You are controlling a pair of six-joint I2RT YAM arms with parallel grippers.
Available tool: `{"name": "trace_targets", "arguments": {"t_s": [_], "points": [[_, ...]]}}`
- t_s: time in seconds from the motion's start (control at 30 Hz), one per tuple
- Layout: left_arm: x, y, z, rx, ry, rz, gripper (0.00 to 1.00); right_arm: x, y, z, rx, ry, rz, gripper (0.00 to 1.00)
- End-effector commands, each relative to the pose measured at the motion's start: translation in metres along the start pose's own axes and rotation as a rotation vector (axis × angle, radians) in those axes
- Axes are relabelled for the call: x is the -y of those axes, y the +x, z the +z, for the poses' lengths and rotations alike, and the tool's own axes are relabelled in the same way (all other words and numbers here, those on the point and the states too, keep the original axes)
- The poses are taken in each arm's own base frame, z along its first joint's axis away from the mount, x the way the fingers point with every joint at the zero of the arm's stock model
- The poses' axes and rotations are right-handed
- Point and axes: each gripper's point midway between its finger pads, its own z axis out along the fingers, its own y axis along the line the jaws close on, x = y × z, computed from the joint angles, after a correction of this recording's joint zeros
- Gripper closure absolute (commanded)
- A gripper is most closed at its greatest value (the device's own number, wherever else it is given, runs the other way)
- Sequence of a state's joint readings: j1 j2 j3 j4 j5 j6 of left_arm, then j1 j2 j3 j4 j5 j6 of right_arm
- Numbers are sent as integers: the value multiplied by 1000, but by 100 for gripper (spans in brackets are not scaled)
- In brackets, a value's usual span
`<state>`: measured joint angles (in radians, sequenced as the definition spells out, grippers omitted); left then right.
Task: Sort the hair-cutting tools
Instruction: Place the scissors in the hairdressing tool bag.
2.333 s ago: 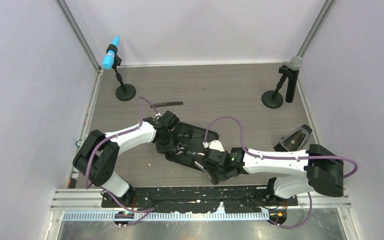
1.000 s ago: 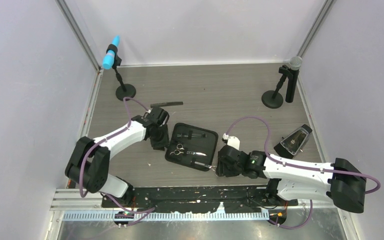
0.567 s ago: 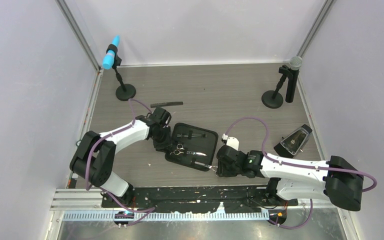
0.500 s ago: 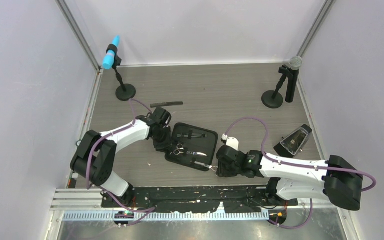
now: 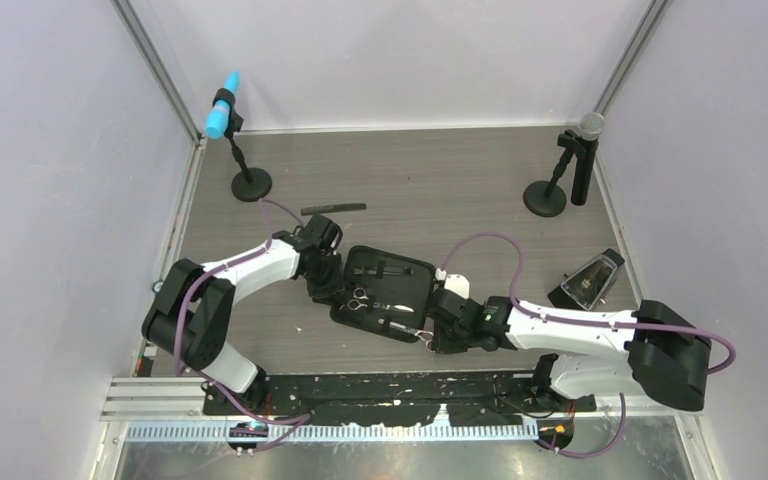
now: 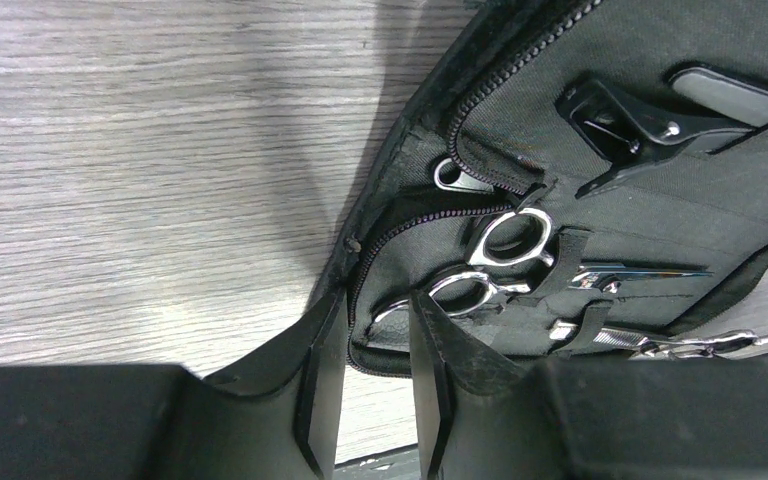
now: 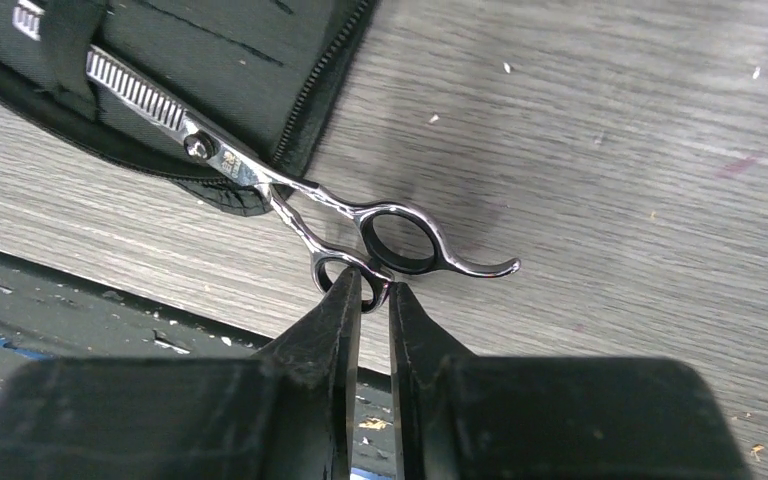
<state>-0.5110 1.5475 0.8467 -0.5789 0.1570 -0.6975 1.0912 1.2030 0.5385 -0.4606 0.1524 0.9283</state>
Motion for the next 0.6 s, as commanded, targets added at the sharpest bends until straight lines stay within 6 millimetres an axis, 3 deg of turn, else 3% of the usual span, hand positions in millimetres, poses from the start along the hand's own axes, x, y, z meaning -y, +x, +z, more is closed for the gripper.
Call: {"name": "trace_targets", "arguments": {"t_s": [0.0,0.23,0.57], "points": [[8,14,11,-39,29,35,70,-20,-28,-12,66,-9,-46,90],[11,21,11,-48,30,40,72,-42,-43,-16,37,-12,-152,95],[17,26,9,-39,45,45,73,-52,-30,-2,-60,-30,-187,95]]}}
